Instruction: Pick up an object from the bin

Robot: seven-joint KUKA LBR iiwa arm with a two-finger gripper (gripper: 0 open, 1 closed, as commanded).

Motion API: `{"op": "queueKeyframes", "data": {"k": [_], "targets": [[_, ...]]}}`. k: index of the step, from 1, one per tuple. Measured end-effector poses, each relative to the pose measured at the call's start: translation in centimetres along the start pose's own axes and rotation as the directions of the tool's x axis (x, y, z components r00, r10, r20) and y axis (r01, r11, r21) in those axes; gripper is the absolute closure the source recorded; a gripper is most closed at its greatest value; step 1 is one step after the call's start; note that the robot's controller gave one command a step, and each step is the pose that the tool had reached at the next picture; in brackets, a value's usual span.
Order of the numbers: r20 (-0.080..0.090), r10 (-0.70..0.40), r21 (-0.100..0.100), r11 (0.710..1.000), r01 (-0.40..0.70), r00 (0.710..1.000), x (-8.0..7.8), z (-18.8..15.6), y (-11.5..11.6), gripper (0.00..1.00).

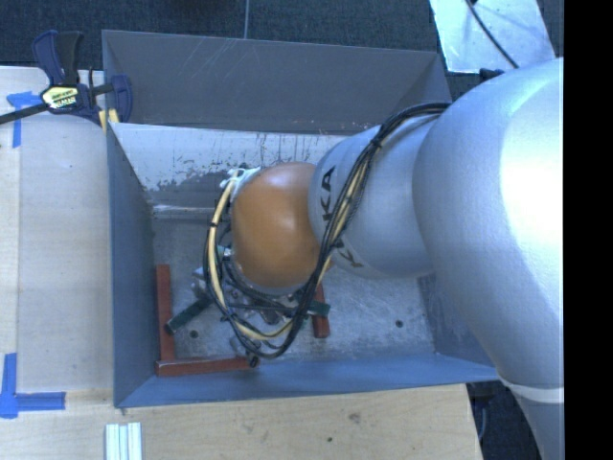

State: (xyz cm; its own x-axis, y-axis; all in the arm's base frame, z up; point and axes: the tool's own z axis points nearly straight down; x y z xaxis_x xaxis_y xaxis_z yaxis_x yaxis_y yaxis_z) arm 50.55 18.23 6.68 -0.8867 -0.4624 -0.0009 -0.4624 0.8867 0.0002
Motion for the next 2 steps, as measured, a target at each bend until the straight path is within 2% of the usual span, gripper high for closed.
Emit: {"op": "queueKeyframes", "data": {"k": [1,2], "targets": [[0.004,0.003,0.000,1.000,-0.003,1.000,-0.1,-0.4,0.0,1.00],[0.010,-0.033,0.002,0.999,0.033,0.999,1.4,-13.9,-0.1,1.00]]}}
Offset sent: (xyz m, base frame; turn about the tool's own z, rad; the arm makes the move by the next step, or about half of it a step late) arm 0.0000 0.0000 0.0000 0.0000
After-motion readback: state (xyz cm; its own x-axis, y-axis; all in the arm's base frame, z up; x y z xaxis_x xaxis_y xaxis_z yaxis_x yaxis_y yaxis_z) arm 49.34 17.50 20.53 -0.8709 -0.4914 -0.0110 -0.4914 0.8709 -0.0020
